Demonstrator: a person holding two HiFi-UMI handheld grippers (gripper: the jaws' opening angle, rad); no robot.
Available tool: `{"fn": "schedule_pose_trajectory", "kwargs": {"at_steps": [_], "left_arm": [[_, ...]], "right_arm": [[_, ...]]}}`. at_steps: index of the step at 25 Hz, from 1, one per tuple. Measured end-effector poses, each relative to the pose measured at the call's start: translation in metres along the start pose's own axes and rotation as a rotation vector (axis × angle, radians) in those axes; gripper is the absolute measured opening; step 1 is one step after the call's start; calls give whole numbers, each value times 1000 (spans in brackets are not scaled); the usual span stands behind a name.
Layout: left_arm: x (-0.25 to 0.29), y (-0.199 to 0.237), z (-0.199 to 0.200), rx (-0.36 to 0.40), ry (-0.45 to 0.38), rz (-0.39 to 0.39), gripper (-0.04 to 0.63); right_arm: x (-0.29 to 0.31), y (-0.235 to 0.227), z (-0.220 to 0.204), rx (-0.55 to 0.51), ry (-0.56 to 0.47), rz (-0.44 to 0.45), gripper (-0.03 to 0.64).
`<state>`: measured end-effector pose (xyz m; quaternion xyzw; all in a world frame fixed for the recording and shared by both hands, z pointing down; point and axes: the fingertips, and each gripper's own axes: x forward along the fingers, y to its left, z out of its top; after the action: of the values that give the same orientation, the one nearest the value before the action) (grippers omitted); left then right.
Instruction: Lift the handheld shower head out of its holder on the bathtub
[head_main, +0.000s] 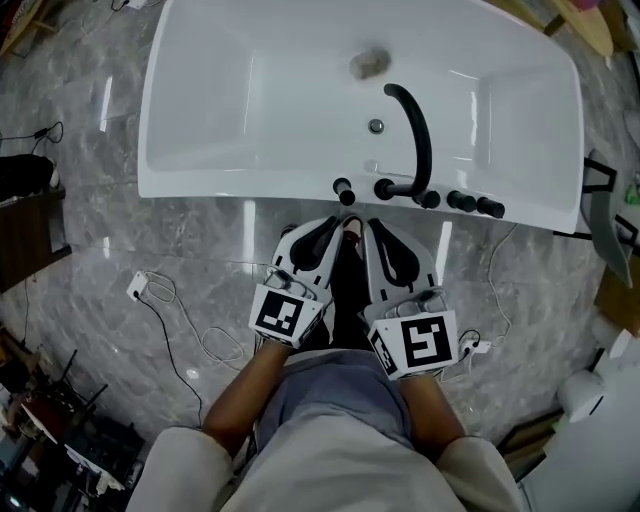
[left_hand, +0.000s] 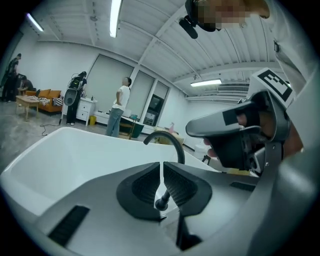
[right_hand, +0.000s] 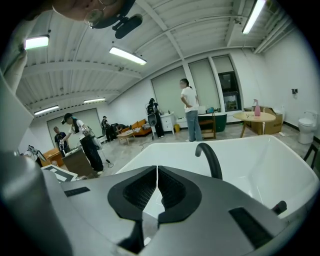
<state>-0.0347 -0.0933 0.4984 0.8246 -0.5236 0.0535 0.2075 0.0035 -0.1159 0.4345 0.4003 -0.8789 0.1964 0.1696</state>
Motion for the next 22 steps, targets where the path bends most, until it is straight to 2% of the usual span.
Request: {"fn": "schedule_pose_trajectory", "kwargs": {"at_steps": [2,3,6,15,22], "left_arm": [[6,1,-10,-9,3,3,10],[10,2,-16,-10,0,0,34],[22,8,-39,26,-16,2,41],[54,19,-96,63,52,26,130],[75,24,-121,52,57,52,130]], "right_arm": [[2,-3,-6,8,3,-2,20],[4,-4,-9,9,4,0,20],[11,-5,-16,17,11,14,20],[18,-9,-37,44,35,28,20],[21,-16,-49,52,50,27,20]]}}
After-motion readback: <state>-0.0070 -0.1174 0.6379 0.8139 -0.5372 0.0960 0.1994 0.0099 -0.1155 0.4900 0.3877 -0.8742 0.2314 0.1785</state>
